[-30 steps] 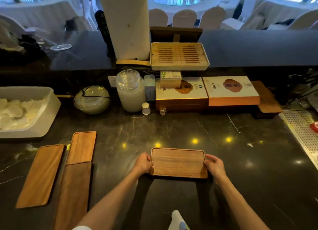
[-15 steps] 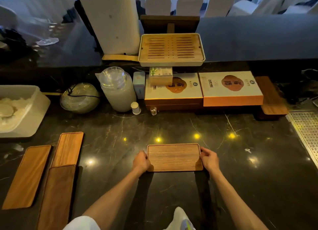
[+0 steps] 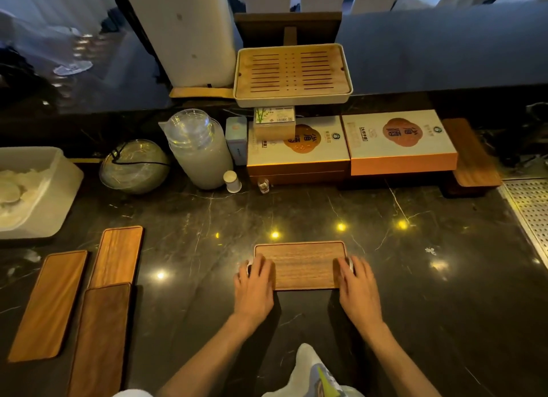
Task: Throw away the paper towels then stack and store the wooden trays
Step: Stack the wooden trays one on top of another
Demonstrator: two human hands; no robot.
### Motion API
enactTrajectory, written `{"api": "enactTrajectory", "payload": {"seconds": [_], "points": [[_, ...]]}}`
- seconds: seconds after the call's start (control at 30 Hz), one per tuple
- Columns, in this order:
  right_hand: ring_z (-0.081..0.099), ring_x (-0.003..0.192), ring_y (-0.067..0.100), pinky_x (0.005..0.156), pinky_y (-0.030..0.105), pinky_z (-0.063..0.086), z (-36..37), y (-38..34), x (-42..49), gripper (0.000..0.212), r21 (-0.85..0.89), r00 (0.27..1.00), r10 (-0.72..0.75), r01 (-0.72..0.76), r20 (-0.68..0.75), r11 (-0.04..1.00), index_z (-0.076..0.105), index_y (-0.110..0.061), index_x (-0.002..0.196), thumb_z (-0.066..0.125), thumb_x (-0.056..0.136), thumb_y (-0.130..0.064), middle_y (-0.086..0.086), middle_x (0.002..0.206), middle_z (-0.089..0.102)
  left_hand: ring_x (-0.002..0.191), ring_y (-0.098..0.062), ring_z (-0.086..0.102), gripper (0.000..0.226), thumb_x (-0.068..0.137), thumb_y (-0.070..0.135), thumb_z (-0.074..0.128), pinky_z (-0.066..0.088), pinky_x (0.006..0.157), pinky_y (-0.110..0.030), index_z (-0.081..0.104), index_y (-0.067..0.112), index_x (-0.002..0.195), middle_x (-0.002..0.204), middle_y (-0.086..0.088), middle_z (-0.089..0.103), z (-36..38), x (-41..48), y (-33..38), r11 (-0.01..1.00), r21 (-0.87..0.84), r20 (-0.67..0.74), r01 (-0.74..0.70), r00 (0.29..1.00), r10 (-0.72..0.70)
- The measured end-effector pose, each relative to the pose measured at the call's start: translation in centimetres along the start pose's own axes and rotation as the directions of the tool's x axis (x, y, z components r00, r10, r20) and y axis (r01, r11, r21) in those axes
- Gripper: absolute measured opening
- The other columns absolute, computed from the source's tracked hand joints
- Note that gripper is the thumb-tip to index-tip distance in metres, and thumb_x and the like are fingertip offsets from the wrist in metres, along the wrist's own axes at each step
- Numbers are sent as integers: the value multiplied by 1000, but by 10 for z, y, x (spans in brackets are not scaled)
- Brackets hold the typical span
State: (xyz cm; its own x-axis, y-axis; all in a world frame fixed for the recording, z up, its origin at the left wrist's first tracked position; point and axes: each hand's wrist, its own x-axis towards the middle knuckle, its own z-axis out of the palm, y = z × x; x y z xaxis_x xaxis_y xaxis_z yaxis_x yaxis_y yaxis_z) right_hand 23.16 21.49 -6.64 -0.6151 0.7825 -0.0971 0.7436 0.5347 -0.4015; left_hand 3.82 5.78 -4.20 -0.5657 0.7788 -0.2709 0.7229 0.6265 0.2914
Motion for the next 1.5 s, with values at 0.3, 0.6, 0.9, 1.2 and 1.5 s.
{"api": "enactTrajectory", "payload": {"seconds": [0.3,0.6,0.9,1.2,1.5], "points": [[-6,150,21,121,44,6,18,-5,-40,66,-181,953,-57,115,297,977,4,-28,153,39,99,-39,-2,163,1,143,-23,-30,68,96,51,26,-3,108,-74,-15,41,149,153,12,-32,32,-24,-3,996,88,319,0,947,-28],[-2,150,22,120,47,10,18,-8,-7,62,-195,944,-47,115,326,974,9,-30,154,36,99,-43,-2,163,5,144,-24,-30,69,97,52,29,3,109,-74,-13,39,150,158,10,-27,10,1,0,997,73,383,19,923,-46],[-3,150,22,119,48,7,18,-9,-6,65,-190,941,-35,104,337,976,9,-31,153,41,97,-43,-1,163,4,144,-24,-30,72,97,48,33,2,110,-73,-15,38,149,158,8,-28,10,-5,3,995,94,353,19,934,-52],[-13,148,22,117,44,-7,5,-23,-43,69,-170,950,-90,146,301,975,4,-35,153,38,95,-52,-4,160,-6,149,-31,-14,66,97,52,28,2,114,-66,-7,39,151,162,-2,-11,8,-44,-7,989,145,270,30,960,-69],[61,103,9,85,21,46,-15,-108,-59,26,197,934,-283,242,217,950,64,-22,114,53,96,-35,-6,111,65,110,-30,62,36,97,39,35,50,91,-41,59,20,117,118,-8,67,-42,-82,-71,968,-142,21,204,979,-204]]}}
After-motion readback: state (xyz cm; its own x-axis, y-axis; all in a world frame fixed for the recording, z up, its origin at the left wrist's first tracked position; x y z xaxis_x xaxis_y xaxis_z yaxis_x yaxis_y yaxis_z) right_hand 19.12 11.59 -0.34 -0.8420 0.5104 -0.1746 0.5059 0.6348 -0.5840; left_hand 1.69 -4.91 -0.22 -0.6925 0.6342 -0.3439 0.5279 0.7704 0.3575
